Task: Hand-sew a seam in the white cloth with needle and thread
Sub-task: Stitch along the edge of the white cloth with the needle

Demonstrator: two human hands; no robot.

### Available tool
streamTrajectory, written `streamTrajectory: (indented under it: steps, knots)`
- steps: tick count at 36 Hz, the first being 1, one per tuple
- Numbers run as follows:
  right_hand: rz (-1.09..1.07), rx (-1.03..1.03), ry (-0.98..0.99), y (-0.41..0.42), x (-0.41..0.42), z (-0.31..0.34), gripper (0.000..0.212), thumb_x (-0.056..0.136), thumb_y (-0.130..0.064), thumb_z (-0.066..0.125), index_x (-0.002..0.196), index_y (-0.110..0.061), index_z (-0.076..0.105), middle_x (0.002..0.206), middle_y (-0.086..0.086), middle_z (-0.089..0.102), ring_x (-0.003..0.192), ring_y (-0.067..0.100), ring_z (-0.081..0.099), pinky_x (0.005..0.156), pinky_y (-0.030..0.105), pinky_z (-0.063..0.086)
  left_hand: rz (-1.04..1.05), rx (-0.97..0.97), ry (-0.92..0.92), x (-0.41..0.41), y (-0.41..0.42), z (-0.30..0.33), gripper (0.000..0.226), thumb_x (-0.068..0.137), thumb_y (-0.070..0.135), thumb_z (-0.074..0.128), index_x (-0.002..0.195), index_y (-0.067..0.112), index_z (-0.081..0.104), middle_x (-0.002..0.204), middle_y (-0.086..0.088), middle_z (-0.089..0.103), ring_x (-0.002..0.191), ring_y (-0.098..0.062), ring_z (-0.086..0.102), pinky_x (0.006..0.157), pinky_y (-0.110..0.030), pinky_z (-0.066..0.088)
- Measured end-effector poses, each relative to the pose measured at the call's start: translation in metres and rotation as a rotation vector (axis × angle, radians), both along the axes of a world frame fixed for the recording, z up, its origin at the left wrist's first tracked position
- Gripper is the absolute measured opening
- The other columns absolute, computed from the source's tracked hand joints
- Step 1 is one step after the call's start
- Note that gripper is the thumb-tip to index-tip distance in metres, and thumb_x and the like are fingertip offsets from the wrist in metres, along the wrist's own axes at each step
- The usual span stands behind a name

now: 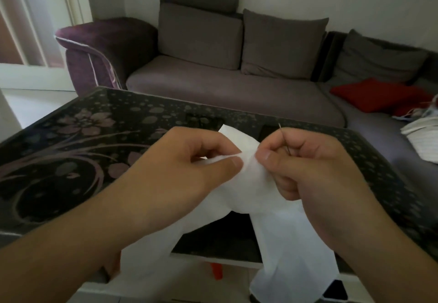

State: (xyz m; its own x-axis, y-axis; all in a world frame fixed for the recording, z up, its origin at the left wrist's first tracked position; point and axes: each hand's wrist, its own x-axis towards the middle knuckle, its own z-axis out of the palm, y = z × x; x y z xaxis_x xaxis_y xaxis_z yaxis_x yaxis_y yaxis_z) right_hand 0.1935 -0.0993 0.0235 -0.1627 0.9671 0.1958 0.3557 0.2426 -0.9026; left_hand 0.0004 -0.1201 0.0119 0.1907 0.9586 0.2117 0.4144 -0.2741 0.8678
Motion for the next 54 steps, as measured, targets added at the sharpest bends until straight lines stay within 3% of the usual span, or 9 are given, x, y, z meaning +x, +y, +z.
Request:
streamTrajectory:
  steps: [4,11,16,24,34,42,45,48,54]
  knots:
    - [-0.004,0.005,-0.018,0.015,0.002,-0.019,0.011,0.088,-0.022,0.071,0.082,-0.029,0.076,0.057,0.006,0.054,0.048,0.006,0.044,0.057,0.029,0.040,-0.001,-0.056,-0.071,-0.002,0.013,-0.015,0.016,0.088,0.039,0.067,0.093,0.035,0.082,0.100,0.016,0.078,0.102,-0.013,0.072,0.103,-0.050,0.053]
    - [-0.056,0.209,-0.108,0.021,-0.003,-0.031,0.019,0.086,-0.010,0.072,0.085,-0.027,0.065,0.051,0.002,0.046,0.044,0.006,0.042,0.044,0.015,0.043,0.003,-0.024,-0.127,-0.003,0.024,-0.028,0.015,0.088,0.036,0.067,0.087,0.036,0.082,0.089,0.014,0.078,0.090,-0.007,0.073,0.085,-0.033,0.049]
    - [0.058,0.249,-0.156,0.008,-0.009,-0.032,0.010,0.080,-0.034,0.074,0.079,-0.028,0.067,0.046,-0.007,0.043,0.043,0.006,0.041,0.044,0.011,0.037,-0.039,-0.013,-0.133,-0.001,0.022,-0.028,0.015,0.092,0.028,0.068,0.088,0.030,0.083,0.091,0.008,0.080,0.093,-0.010,0.075,0.088,-0.035,0.053]
    - [-0.041,0.228,-0.220,0.006,0.003,-0.027,0.010,0.082,-0.025,0.069,0.072,-0.024,0.068,0.045,-0.004,0.044,0.042,0.006,0.040,0.045,0.015,0.041,-0.012,-0.011,-0.124,0.003,0.016,-0.028,0.014,0.089,0.034,0.068,0.088,0.033,0.082,0.089,0.011,0.079,0.089,-0.009,0.074,0.082,-0.032,0.051]
    - [-0.052,-0.186,0.127,0.023,0.017,-0.020,0.029,0.104,-0.010,0.047,0.079,-0.017,0.060,0.050,-0.005,0.042,0.036,0.003,0.036,0.037,0.020,0.030,0.012,-0.028,-0.106,0.004,0.016,-0.028,0.014,0.090,0.034,0.068,0.088,0.035,0.082,0.089,0.014,0.078,0.089,-0.006,0.074,0.080,-0.026,0.048]
    - [0.145,0.062,0.045,0.009,0.015,-0.022,0.015,0.080,-0.028,0.061,0.080,-0.020,0.074,0.060,-0.004,0.056,0.052,0.009,0.044,0.053,0.025,0.037,0.020,-0.021,-0.097,0.005,0.017,-0.027,0.015,0.089,0.035,0.067,0.087,0.034,0.082,0.088,0.014,0.078,0.086,-0.006,0.074,0.081,-0.029,0.050]
    - [0.163,0.107,0.011,0.006,0.008,-0.026,0.012,0.078,-0.028,0.065,0.076,-0.022,0.075,0.086,-0.004,0.067,0.055,0.007,0.051,0.053,0.017,0.038,0.000,-0.040,-0.096,0.004,0.016,-0.027,0.016,0.089,0.035,0.066,0.090,0.034,0.082,0.091,0.014,0.078,0.090,-0.007,0.074,0.085,-0.032,0.053]
    - [0.120,0.119,-0.053,0.006,0.001,-0.032,0.019,0.087,-0.032,0.067,0.070,-0.026,0.073,0.110,-0.020,0.068,0.070,-0.002,0.063,0.055,0.010,0.046,-0.014,-0.060,-0.122,0.002,0.016,-0.027,0.018,0.091,0.031,0.065,0.089,0.034,0.083,0.092,0.013,0.079,0.093,-0.006,0.073,0.087,-0.031,0.051]
    - [0.047,0.198,-0.153,0.004,-0.004,-0.035,0.014,0.080,-0.028,0.061,0.070,-0.024,0.069,0.108,-0.033,0.067,0.099,-0.006,0.064,0.067,0.004,0.047,-0.044,-0.099,-0.172,0.002,0.015,-0.027,0.020,0.092,0.026,0.064,0.091,0.030,0.084,0.093,0.005,0.079,0.093,-0.013,0.074,0.088,-0.035,0.048]
